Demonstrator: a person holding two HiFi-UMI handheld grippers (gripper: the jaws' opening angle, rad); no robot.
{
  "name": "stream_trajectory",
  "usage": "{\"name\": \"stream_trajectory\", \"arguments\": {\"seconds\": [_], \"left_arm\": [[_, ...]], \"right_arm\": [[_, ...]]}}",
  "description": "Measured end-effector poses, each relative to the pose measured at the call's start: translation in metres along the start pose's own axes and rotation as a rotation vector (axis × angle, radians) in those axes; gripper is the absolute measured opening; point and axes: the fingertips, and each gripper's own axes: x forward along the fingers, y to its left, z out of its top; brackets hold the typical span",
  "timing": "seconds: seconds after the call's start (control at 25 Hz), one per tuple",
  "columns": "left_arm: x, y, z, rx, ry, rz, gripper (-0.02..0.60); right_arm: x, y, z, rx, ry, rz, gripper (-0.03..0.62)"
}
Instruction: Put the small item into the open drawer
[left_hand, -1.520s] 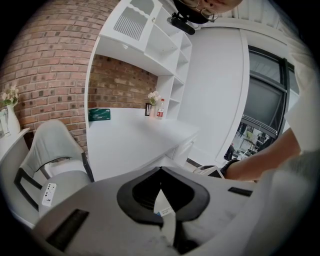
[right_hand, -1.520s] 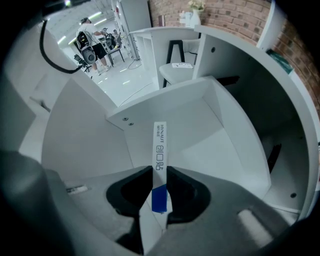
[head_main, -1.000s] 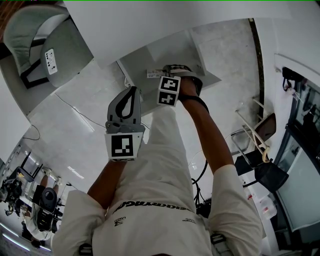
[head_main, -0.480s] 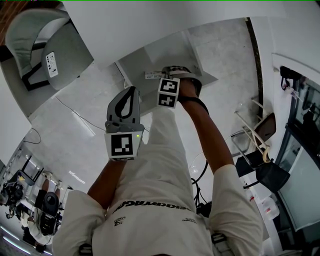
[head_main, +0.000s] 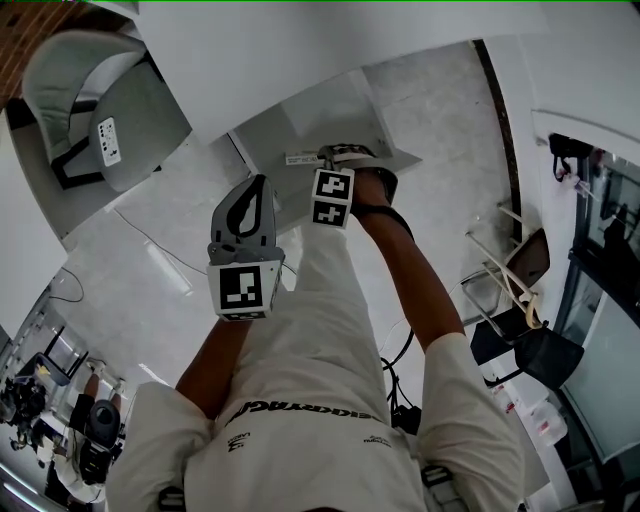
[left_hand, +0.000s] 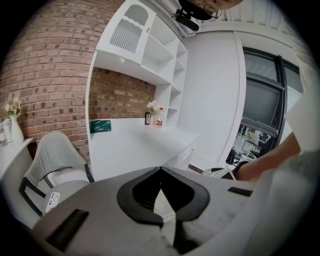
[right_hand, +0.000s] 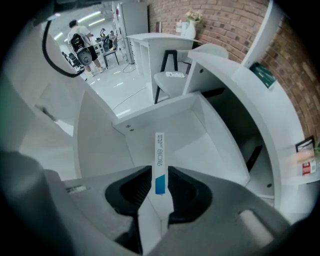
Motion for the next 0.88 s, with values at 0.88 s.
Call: {"name": "stream_trajectory", "arguments": {"seconds": [0.88], "left_arm": [[-0.045,-0.043,0.071,0.096,-0.092,-0.069,-0.003]], "right_arm": [[-0.162,-0.013,0.025,0.326,-0.27,-0.26,0.003]]}}
